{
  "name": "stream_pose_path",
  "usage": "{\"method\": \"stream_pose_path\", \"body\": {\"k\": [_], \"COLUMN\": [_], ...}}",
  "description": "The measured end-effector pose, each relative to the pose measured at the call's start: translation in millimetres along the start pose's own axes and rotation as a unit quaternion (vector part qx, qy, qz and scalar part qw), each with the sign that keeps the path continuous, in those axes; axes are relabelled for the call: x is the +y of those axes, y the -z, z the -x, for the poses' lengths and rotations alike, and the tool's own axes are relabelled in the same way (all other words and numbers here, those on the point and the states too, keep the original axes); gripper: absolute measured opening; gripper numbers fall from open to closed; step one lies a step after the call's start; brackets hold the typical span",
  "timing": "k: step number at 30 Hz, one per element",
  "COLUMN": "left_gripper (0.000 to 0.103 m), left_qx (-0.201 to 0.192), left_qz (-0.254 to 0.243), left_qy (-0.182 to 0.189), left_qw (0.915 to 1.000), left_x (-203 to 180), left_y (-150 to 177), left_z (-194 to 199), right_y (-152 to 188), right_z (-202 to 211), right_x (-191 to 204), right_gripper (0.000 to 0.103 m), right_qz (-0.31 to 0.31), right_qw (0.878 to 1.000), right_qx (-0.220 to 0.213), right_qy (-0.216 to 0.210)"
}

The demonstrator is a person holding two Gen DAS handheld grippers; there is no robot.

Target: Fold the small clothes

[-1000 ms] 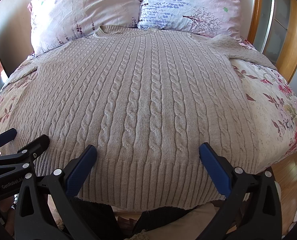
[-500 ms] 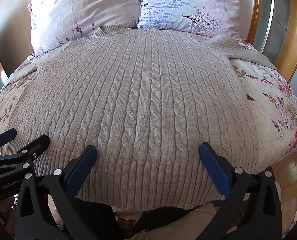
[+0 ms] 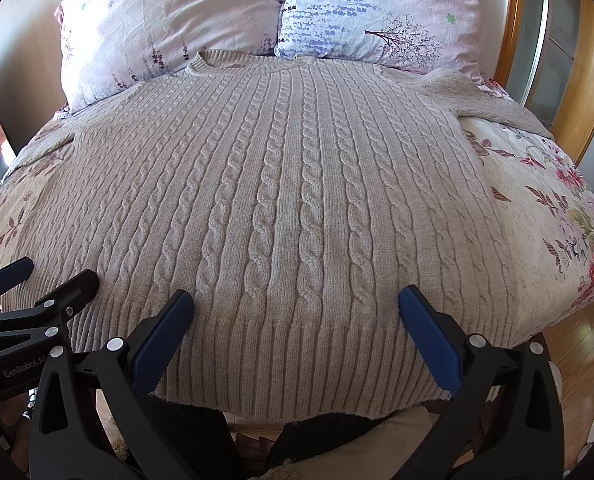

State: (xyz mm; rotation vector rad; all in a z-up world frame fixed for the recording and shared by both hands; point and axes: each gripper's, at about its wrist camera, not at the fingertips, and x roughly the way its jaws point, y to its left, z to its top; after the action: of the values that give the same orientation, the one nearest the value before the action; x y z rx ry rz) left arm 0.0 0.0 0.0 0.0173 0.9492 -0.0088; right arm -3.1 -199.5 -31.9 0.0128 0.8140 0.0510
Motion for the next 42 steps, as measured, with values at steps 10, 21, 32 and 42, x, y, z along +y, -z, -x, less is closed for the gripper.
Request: {"method": "stream_pose_path", "body": {"k": [10, 21, 32, 42], "left_gripper": [0.101, 0.101, 0.101, 0.101], "left_qx": [0.001, 0.006, 0.008, -0.030], "left_qz": [0.000, 0.000, -0.001, 0.013], "left_qy": [0.000, 0.000, 0.000, 0.052], "left_qw": [1.0000, 1.0000, 1.0000, 0.9981], "left_x": [0, 0, 1, 19], "left_y": [0, 0, 0, -20], "left_z": [0, -4, -3, 5], "right_y": [0, -1, -1, -6], "right_z": [-1, -2, -2, -7], "right_x": [0, 1, 2, -9], "right_gripper": [0.102, 0.102, 0.102, 0.102], "right_qz": [0.000, 0.001, 0.000, 0.069], "right_qw": [1.000, 1.000, 1.000, 0.996], "right_qx": [0.001, 0.002, 0.003, -0.014], "right_qy": [0.000, 0.000, 0.000, -0.060]}}
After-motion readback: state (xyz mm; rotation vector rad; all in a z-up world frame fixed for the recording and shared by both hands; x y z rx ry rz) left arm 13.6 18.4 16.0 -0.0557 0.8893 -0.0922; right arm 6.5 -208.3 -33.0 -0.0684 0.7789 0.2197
